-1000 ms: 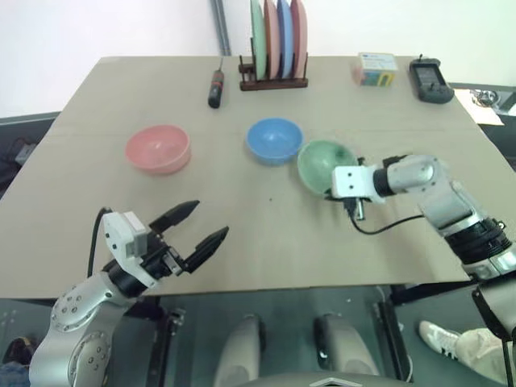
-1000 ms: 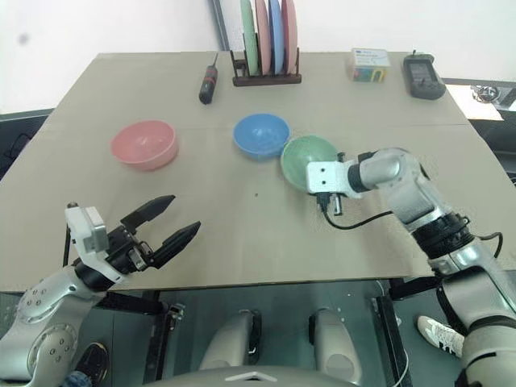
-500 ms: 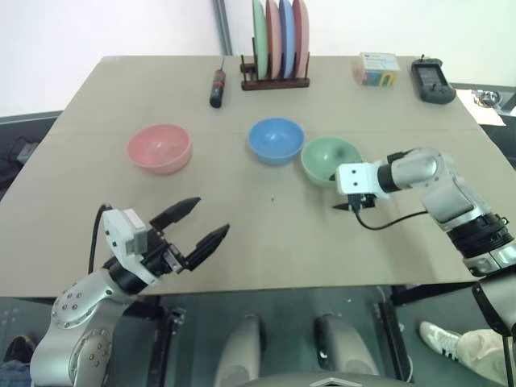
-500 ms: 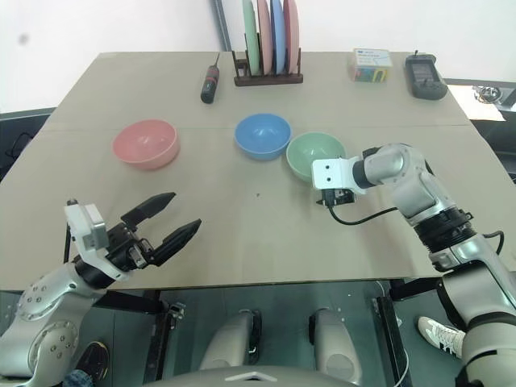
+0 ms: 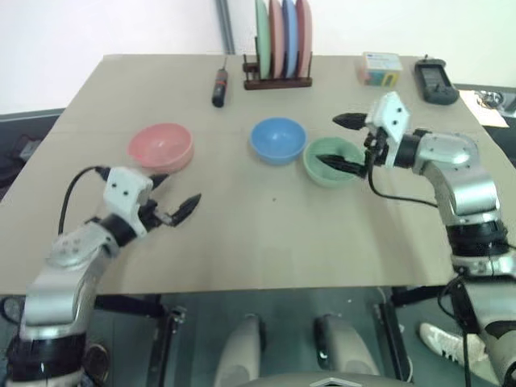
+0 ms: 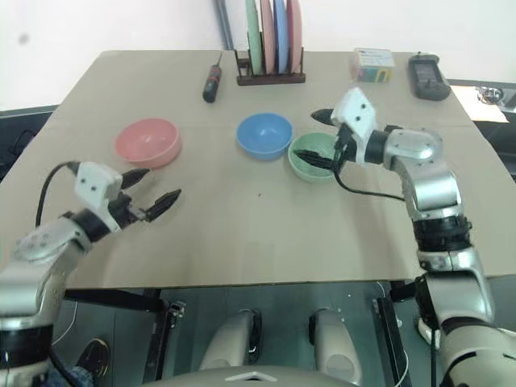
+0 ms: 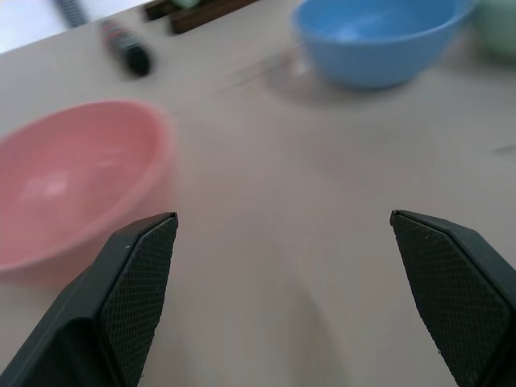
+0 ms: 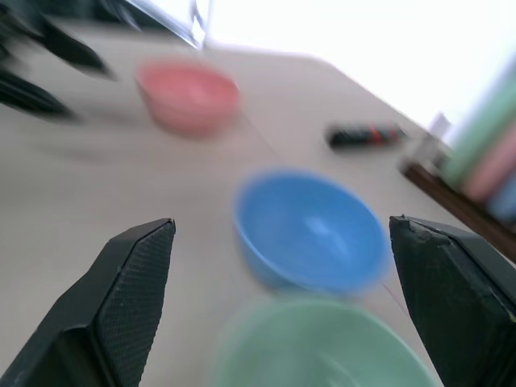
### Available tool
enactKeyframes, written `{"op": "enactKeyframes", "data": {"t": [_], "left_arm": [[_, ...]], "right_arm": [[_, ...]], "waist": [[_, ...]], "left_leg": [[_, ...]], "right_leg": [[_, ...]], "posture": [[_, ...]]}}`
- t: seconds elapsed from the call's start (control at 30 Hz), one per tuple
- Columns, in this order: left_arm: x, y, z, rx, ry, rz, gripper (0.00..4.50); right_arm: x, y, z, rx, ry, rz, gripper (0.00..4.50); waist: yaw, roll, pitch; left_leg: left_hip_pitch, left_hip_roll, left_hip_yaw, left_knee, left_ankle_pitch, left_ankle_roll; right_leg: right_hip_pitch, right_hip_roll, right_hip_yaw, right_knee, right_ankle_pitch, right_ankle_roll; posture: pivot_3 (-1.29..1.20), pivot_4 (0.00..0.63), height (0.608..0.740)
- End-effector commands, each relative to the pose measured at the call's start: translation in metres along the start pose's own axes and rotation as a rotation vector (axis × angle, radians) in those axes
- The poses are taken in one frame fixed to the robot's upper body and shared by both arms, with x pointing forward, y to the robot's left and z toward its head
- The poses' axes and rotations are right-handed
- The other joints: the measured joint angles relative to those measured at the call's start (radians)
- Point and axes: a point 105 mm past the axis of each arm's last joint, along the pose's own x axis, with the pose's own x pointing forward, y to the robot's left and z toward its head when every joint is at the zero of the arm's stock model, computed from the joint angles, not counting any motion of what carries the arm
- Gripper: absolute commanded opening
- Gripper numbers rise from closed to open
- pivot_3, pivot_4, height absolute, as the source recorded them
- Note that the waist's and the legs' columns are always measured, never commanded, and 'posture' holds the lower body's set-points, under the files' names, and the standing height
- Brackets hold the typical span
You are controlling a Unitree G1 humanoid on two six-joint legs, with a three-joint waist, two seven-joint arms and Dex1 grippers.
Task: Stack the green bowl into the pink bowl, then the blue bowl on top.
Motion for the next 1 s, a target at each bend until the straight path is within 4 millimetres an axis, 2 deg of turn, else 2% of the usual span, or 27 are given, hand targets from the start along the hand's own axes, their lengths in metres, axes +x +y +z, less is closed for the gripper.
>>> {"op": "enactKeyframes", "data": {"t": [0.03, 0.17, 0.27, 0.73, 0.83, 0.87, 0.97, 1.0], "left_arm": [[0.005, 0.029, 0.013, 0.123, -0.006, 0.049, 4.50], [0.021, 0.054, 0.027, 0.219, 0.015, 0.048, 4.50], [0.030, 0.062, 0.021, 0.260, 0.068, 0.025, 4.50], [0.052, 0.050, -0.001, 0.324, 0.186, -0.135, 4.50], [0.055, 0.053, -0.006, 0.342, 0.220, -0.131, 3.85], [0.056, 0.053, -0.007, 0.349, 0.223, -0.133, 3.25], [0.058, 0.053, -0.009, 0.349, 0.229, -0.137, 1.82], [0.059, 0.053, -0.010, 0.350, 0.232, -0.139, 1.50]], "right_arm": [[-0.004, 0.012, 0.036, 0.016, -0.147, 0.029, 4.44], [-0.006, 0.029, 0.054, 0.067, -0.253, 0.091, 4.44], [-0.007, 0.035, 0.056, 0.075, -0.261, 0.096, 4.44], [-0.012, 0.037, 0.050, 0.063, -0.231, 0.049, 4.44], [-0.015, 0.035, 0.050, 0.058, -0.224, 0.047, 4.50], [-0.015, 0.034, 0.049, 0.056, -0.222, 0.047, 4.50], [-0.016, 0.034, 0.049, 0.054, -0.216, 0.049, 4.50], [-0.016, 0.034, 0.048, 0.054, -0.214, 0.049, 4.50]], "waist": [[-0.002, 0.000, 0.000], [0.000, 0.000, 0.000], [-0.002, 0.000, 0.000], [-0.005, 0.000, 0.000], [-0.005, 0.000, 0.000], [-0.005, 0.000, 0.000], [-0.005, 0.000, 0.000], [-0.004, 0.000, 0.000]], "left_leg": [[0.000, 0.000, 0.000, 0.000, 0.000, 0.000], [0.000, -0.001, 0.001, 0.000, 0.000, 0.000], [-0.001, -0.001, 0.001, -0.001, 0.000, 0.000], [-0.001, -0.001, 0.001, -0.002, 0.000, 0.000], [-0.001, -0.001, 0.001, -0.002, 0.000, 0.000], [-0.001, -0.001, 0.001, -0.002, 0.000, 0.000], [-0.001, -0.001, 0.001, -0.001, 0.000, 0.000], [-0.001, -0.001, 0.001, -0.001, 0.000, 0.000]], "right_leg": [[0.000, 0.000, 0.000, 0.000, 0.000, 0.000], [0.000, -0.001, 0.001, -0.001, 0.000, 0.000], [0.000, -0.001, 0.000, -0.001, 0.000, 0.000], [-0.001, -0.001, 0.001, 0.000, 0.000, 0.001], [-0.001, -0.001, 0.001, 0.000, 0.000, 0.001], [-0.001, -0.001, 0.001, 0.000, 0.000, 0.001], [-0.001, -0.001, 0.001, 0.000, 0.000, 0.001], [-0.001, -0.001, 0.001, 0.000, 0.000, 0.001]], "posture": [[0.00, 0.150, 0.740], [0.00, 0.150, 0.740], [0.00, 0.150, 0.740], [0.00, 0.150, 0.740], [0.00, 0.150, 0.740], [0.00, 0.150, 0.740], [0.00, 0.150, 0.740], [0.00, 0.150, 0.740]]}}
